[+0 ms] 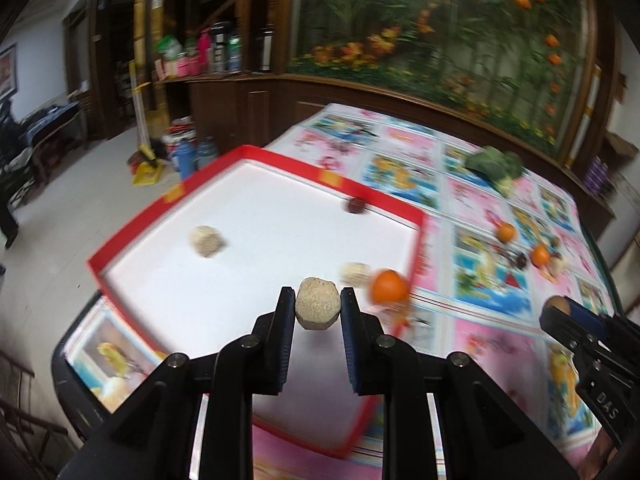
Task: Organize fruits
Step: 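Carry the brown fruit and the beige lump toward the tray, then open both tools to drop the brown fruit and beige lump into the tray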
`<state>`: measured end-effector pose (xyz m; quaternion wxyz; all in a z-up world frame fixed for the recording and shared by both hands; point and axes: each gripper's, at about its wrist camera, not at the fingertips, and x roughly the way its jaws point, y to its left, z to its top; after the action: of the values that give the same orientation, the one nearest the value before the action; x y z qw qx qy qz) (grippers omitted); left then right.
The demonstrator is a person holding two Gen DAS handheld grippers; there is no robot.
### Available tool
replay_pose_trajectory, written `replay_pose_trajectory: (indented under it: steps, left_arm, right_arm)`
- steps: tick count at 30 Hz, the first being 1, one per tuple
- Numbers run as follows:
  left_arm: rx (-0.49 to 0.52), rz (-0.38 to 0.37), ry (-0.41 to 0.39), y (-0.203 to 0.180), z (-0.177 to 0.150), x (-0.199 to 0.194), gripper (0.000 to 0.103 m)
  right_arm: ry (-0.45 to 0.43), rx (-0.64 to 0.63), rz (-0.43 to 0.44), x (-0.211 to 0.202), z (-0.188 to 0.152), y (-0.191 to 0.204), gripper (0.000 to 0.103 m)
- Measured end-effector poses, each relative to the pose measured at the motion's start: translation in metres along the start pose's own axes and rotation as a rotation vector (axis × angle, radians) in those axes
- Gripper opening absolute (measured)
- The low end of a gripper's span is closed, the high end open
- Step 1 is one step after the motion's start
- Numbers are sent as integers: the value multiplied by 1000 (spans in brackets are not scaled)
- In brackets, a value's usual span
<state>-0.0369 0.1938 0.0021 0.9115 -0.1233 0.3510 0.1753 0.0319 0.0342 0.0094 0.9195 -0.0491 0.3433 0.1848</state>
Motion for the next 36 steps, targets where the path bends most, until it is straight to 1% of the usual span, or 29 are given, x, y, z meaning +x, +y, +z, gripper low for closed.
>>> replay_pose_trajectory:
  steps: [3,6,9,11,14,16,18,22,26,36]
  left_arm:
    - [-43,37,6,23,4,6,21]
    - [-59,62,14,36,6,9,21]
    - [-57,74,18,39,8,13,21]
    - [-46,79,27,39,10,17,21]
    - [-39,87,42,41,13,20,21]
    - [-30,91,45,42,14,21,21]
    - [-27,92,44,43,15,25,21]
    - [-21,89,73,43,16,36,21]
    - [-9,99,69,44,18,35,21]
    - [-23,145,84,52,23,47,21]
  right_arm:
    - [4,-8,47,13,11,16,26]
    - [2,-17,77,27,24,31,26]
    - [-3,-31,92,42,40,43,27]
    - [15,-30,110,55,49,49,27]
    - [49,-37,109,82,62,56,27]
    - [58,-29,119,90,67,57,27]
    - [58,-30,124,95,71,59,27]
    - [90,-40,118,112,75,63,27]
    - [97,-39,127,119,81,66,27]
    - [131,-48,145,139,85,73,27]
